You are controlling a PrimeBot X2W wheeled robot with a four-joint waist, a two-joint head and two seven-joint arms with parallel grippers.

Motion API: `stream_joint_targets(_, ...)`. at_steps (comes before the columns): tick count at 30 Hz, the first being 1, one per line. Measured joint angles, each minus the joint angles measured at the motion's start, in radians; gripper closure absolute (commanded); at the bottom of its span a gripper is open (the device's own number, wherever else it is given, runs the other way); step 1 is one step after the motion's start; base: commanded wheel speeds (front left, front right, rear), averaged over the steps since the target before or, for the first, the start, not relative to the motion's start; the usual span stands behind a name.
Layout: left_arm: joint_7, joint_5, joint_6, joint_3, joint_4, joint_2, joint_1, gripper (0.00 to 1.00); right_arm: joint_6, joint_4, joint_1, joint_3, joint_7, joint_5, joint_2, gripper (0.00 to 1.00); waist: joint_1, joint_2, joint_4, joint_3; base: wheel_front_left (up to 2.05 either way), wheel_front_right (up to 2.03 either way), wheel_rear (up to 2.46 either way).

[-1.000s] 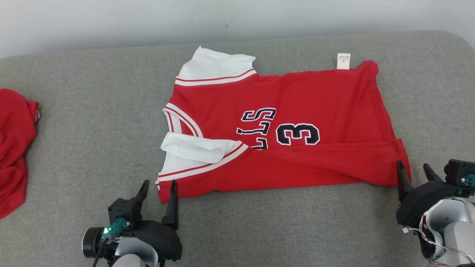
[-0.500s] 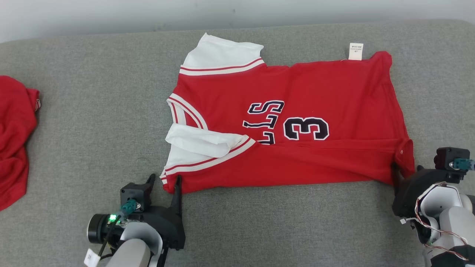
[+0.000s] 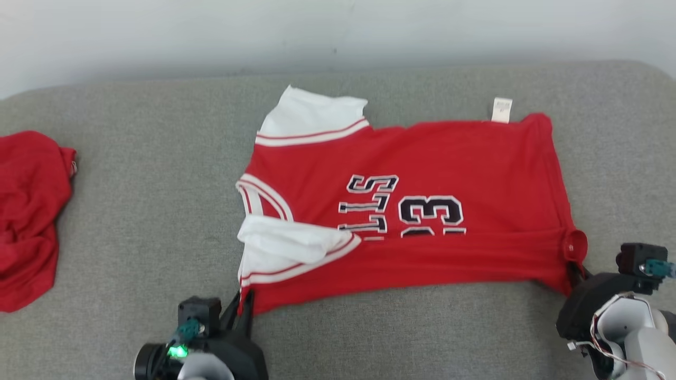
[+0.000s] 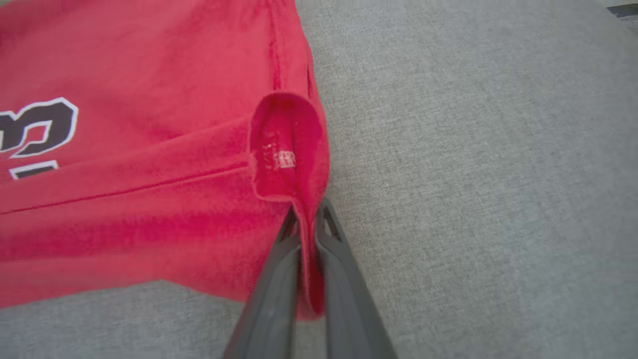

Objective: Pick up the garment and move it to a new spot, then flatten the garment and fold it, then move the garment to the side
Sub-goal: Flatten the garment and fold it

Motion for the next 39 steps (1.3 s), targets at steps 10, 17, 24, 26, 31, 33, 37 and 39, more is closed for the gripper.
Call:
stream_joint_targets(10,0.048,-0.011,0.036,-0.014,-0.153,0.041,0.162,1.00,0.002,-0.133,0.148,-0.051,0.057,0.011,0.016,1.00,-0.0001,0.0000,0.000,-0.086,0.00,0.00,0.00)
stream_joint_targets(17,0.103,-0.020,0.078,-0.019,-0.271,0.065,0.262,0.84,0.002,-0.177,0.213,-0.063,0.081,0.011,0.048,0.70,-0.0001,0.0000,0.008,-0.100,0.00,0.00,0.00)
stream_joint_targets(24,0.130,-0.018,0.109,-0.012,-0.336,0.095,0.284,0.00,0.001,-0.209,0.229,-0.071,0.098,0.006,0.062,0.00,0.0000,0.0000,0.016,-0.099,0.00,0.00,0.00)
stream_joint_targets(26,0.141,-0.017,0.115,-0.007,-0.358,0.107,0.282,0.00,0.001,-0.227,0.223,-0.093,0.111,-0.002,0.063,0.00,0.0000,0.0000,0.017,-0.098,0.00,0.00,0.00)
stream_joint_targets(31,0.182,-0.020,0.114,0.021,-0.422,0.149,0.215,0.00,0.001,-0.295,0.157,-0.098,0.177,-0.020,0.049,0.00,-0.0001,0.0000,0.016,-0.085,0.00,0.00,0.00)
stream_joint_targets(33,0.209,-0.028,0.100,0.032,-0.443,0.162,0.158,0.00,0.001,-0.306,0.108,-0.089,0.218,-0.018,0.027,0.00,0.0000,0.0000,0.015,-0.074,0.00,0.00,0.00)
stream_joint_targets(37,0.272,-0.091,0.053,0.066,-0.438,0.162,0.011,0.00,0.001,-0.300,-0.021,-0.038,0.325,0.011,-0.015,0.00,0.0000,0.0000,0.012,-0.037,0.00,0.00,0.00)
stream_joint_targets(39,0.324,-0.126,0.025,0.082,-0.405,0.162,-0.073,0.00,0.001,-0.283,-0.103,-0.002,0.374,0.014,-0.032,0.00,0.0001,0.0000,0.009,-0.012,0.00,0.00,0.00)
